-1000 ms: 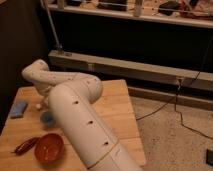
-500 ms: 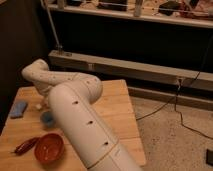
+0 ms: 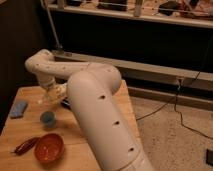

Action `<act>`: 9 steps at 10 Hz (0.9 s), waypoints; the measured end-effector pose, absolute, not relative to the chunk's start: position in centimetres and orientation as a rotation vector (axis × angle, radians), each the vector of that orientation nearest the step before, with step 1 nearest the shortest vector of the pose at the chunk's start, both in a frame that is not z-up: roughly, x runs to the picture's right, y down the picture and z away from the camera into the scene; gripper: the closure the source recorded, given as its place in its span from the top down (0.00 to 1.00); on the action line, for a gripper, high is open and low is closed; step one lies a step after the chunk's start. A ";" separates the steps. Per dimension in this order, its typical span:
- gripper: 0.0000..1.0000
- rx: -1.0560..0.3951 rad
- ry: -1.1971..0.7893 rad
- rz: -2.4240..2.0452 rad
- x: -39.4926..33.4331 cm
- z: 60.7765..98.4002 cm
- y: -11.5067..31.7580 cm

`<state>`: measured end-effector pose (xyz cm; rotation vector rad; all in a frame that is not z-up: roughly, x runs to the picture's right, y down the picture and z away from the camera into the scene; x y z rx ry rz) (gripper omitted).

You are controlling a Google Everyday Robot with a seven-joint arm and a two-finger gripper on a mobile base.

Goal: Place the bottle in the ceramic bowl

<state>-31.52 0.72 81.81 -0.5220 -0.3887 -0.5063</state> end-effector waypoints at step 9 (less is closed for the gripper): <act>0.00 -0.628 -0.662 -0.167 -24.4 69.2 2.4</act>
